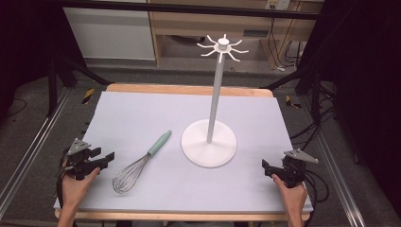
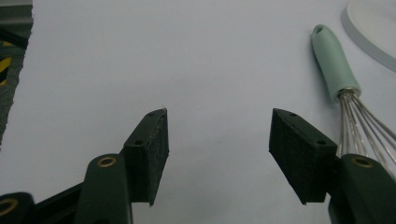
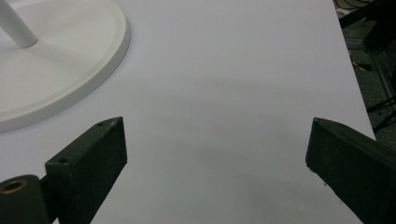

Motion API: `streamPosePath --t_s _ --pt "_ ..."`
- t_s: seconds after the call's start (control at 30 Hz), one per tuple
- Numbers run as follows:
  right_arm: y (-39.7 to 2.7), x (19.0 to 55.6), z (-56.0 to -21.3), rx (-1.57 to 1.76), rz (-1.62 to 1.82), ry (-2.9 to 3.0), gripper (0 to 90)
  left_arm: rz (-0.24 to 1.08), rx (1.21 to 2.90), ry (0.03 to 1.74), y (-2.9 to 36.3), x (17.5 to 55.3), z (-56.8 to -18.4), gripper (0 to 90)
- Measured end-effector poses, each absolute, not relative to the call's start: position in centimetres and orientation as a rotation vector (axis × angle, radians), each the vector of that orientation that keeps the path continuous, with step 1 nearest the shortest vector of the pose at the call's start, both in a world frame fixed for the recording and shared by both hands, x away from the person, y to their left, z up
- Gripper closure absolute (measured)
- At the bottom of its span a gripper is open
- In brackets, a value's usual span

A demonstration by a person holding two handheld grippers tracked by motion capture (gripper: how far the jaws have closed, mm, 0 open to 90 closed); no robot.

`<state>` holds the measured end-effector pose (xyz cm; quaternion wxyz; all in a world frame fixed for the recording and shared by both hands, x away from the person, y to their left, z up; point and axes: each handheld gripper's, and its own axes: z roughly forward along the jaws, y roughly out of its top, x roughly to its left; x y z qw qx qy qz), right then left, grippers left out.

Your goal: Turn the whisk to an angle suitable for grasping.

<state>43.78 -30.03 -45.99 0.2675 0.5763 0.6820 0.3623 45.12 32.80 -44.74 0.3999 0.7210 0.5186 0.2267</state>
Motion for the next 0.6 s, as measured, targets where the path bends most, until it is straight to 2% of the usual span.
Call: streamPosePath --t_s 0.6 --pt "-28.7 44.2 -46.0 1.535 0.92 1.894 12.0 0.512 1.845 1.226 30.7 45.3 -41.9 49.2"
